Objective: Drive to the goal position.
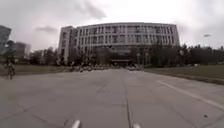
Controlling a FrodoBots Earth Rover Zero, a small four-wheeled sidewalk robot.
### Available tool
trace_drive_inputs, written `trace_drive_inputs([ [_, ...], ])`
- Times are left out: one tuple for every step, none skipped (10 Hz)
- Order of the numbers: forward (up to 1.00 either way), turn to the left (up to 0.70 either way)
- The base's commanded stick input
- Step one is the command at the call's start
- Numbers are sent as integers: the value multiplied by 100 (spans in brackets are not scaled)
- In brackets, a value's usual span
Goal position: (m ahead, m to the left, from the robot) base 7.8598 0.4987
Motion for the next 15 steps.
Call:
trace_drive_inputs([
  [70,0],
  [70,0],
  [70,0],
  [70,0],
  [70,0],
  [70,0],
  [70,0],
  [70,0],
  [70,0],
  [70,0],
  [70,0],
  [70,0],
  [70,0],
  [70,0],
  [70,0],
])
